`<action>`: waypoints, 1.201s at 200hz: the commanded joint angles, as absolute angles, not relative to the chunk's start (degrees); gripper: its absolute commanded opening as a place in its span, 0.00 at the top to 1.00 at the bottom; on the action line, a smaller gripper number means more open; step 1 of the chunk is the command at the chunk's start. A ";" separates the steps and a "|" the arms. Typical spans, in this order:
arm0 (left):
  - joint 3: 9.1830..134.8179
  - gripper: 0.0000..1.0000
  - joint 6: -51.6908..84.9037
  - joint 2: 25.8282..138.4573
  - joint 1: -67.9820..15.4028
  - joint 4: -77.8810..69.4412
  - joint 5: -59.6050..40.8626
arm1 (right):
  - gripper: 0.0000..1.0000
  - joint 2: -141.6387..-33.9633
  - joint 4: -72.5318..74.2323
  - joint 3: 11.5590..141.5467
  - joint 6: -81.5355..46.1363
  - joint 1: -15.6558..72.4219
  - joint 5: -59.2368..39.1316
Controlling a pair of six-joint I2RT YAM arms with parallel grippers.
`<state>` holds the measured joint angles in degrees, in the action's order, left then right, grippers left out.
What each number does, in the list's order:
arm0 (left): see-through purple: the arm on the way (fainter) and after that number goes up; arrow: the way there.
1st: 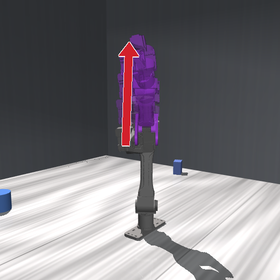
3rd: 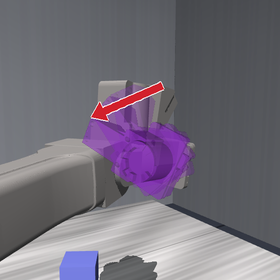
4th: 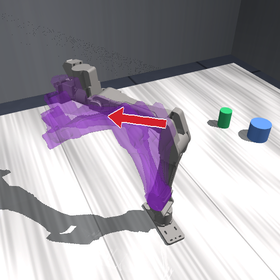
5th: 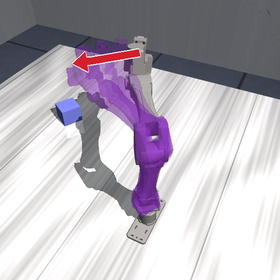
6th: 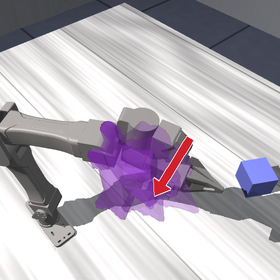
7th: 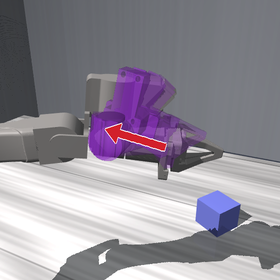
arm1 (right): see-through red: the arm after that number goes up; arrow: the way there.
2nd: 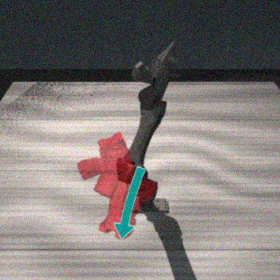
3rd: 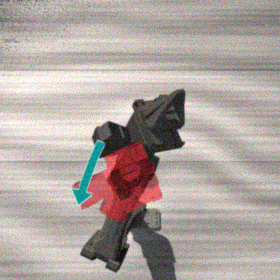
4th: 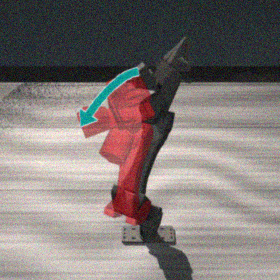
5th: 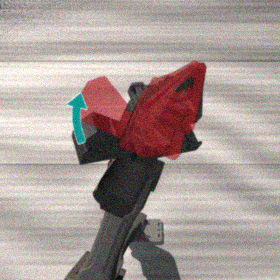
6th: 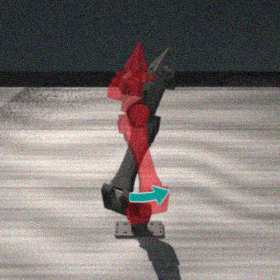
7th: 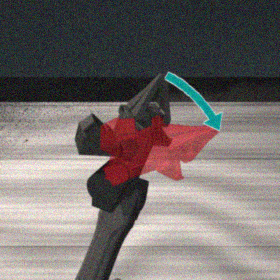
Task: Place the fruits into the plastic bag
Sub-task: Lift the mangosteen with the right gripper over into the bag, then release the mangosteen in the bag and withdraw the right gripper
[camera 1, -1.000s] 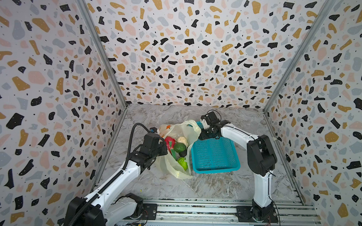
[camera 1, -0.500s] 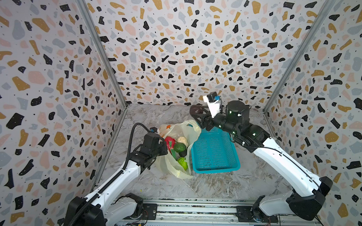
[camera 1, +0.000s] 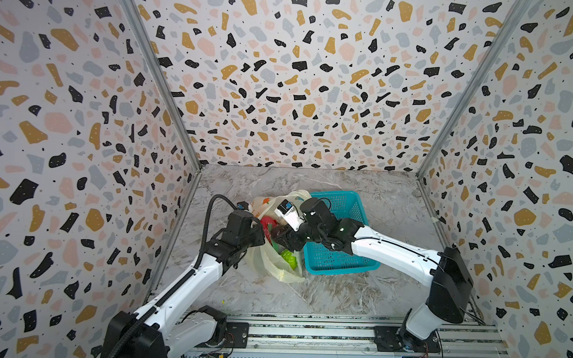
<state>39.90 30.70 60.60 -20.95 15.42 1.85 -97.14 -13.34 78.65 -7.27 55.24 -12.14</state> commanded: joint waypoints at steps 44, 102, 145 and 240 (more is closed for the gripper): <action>41.84 1.00 29.81 58.80 -20.92 15.90 1.77 | 0.37 -114.24 -21.88 98.05 -11.27 52.70 -1.88; 41.05 1.00 29.53 58.32 -20.92 15.87 2.15 | 0.10 -117.77 -23.34 102.64 -12.06 50.80 -4.00; 41.13 1.00 29.55 59.36 -20.92 15.21 1.94 | 0.06 -108.62 -15.59 93.40 -10.88 50.79 -8.64; 41.23 1.00 30.09 60.64 -20.98 14.13 1.32 | 0.06 -96.97 -13.89 82.35 -5.77 53.28 -27.40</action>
<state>40.12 30.65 60.38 -20.95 15.75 1.78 -97.84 -11.29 82.91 -8.95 52.10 -21.52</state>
